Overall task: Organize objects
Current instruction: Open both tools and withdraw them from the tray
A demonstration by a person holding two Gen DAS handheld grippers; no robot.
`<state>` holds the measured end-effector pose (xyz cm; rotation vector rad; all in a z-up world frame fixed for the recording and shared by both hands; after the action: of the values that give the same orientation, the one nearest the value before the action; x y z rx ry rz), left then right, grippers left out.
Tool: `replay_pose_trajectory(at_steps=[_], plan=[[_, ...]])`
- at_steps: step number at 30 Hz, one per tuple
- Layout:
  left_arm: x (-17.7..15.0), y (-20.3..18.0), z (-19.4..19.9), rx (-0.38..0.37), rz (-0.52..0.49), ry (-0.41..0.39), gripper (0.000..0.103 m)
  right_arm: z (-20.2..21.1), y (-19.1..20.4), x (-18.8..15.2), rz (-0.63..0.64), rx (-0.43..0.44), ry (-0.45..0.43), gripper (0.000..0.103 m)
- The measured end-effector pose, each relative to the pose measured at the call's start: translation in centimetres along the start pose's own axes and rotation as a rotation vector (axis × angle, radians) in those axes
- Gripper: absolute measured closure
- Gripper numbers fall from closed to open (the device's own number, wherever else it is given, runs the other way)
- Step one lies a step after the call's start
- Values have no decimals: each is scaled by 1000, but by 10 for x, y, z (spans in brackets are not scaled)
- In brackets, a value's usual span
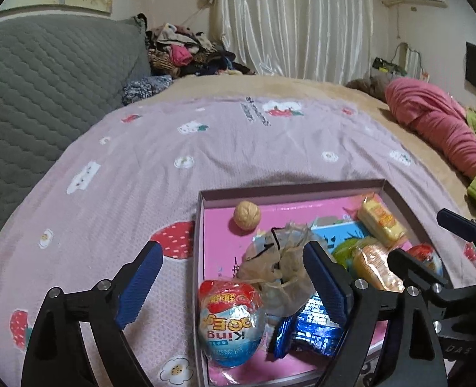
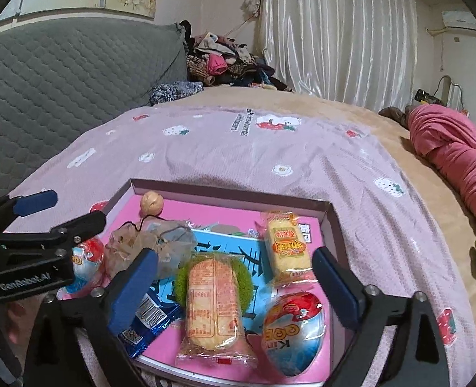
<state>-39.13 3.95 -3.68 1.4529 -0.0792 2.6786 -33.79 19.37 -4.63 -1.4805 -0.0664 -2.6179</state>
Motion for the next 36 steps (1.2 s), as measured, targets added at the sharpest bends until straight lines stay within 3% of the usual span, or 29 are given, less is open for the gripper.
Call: replay_pose_trajectory(at_steps=[12, 20, 29, 36], plan=[[5, 0, 26, 76, -10, -38, 13, 50, -2, 30, 10, -39, -155, 1], [-2, 1, 59, 112, -2, -48, 13, 85, -3, 27, -30, -39, -163, 1], [-8, -3, 127, 91, 25, -13, 13, 132, 3, 27, 14, -71, -128, 1], [7, -5, 191, 111, 9, -55, 13, 173, 0, 34, -17, -70, -143, 1]])
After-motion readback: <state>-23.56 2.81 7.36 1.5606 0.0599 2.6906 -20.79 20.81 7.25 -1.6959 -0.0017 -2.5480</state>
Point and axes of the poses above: each gripper's, at about its wrist camera, not at the fingertips, and z roughly against the way its jaws point, y to its left, x to its top, the point moved 4 cm from there along -z, roughly the way its jaws point, and after that the axes turned 6 degrees about -y, right-handed, at the moved point
